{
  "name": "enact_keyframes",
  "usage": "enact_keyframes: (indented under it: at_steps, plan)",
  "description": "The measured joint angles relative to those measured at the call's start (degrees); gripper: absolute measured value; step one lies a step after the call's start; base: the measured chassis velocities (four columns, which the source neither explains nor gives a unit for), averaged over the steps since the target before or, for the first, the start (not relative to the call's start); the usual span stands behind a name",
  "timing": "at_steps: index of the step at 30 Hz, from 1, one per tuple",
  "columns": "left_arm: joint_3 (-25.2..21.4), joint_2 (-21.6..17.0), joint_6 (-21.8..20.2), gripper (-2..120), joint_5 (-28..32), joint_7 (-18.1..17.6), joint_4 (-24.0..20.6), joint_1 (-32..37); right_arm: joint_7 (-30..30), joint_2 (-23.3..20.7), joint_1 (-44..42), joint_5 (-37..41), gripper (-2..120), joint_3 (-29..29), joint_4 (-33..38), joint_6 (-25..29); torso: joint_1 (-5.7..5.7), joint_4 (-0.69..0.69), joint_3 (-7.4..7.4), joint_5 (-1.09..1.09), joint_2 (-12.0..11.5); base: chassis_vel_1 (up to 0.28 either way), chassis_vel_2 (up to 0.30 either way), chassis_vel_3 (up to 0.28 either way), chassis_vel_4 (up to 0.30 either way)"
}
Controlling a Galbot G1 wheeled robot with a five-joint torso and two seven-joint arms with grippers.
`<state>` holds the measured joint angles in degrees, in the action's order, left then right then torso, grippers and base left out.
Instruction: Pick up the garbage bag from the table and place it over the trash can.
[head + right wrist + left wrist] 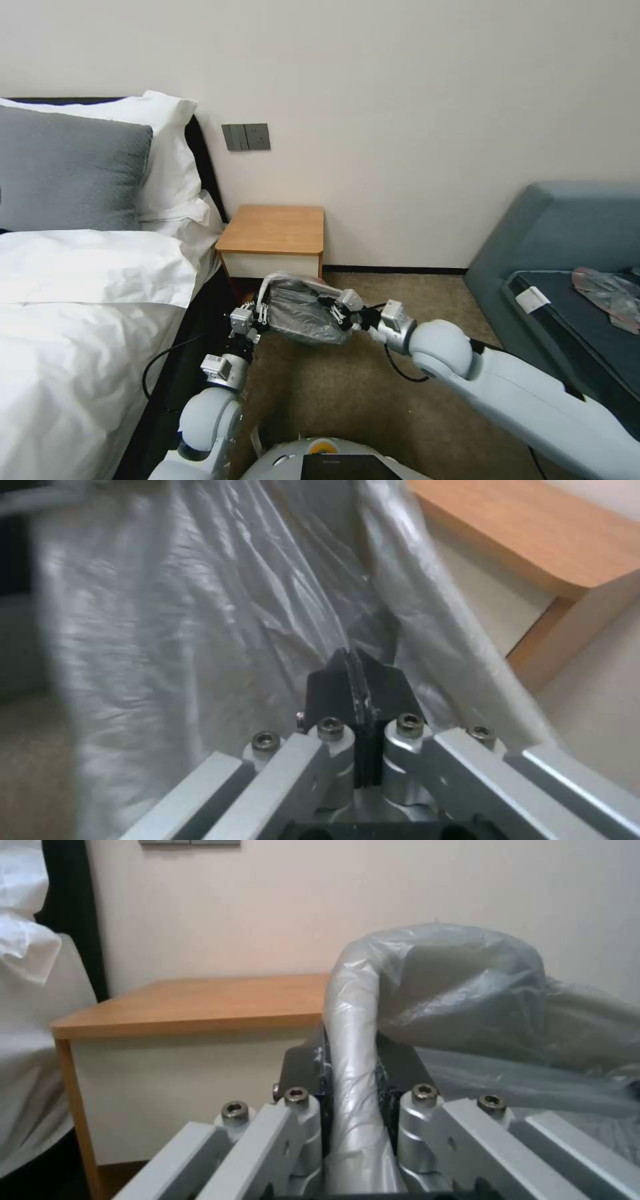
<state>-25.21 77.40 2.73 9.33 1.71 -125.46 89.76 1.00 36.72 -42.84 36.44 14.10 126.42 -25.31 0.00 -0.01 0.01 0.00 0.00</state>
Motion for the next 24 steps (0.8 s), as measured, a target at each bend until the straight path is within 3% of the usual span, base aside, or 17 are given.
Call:
enact_keyframes:
  at_steps: [8, 24]
  plan:
    - [0.76, -0.18, 0.01, 9, -0.88, 1.04, -0.23, -0.08, -1.09, 4.74, 9.71, -0.61, 0, 11.35, -5.96, -2.64, 0.00, 0.01, 0.00, -0.01, 0.00, 0.000, 0.000, 0.000, 0.000]
    - [2.52, 0.09, 0.03, 9, -2.42, 1.46, -1.15, 0.60, -0.95, 12.85, 16.78, -5.39, 0, 22.03, -16.55, -4.08, 0.00, 0.02, -0.01, -0.01, 0.00, 0.000, 0.000, 0.000, 0.000]
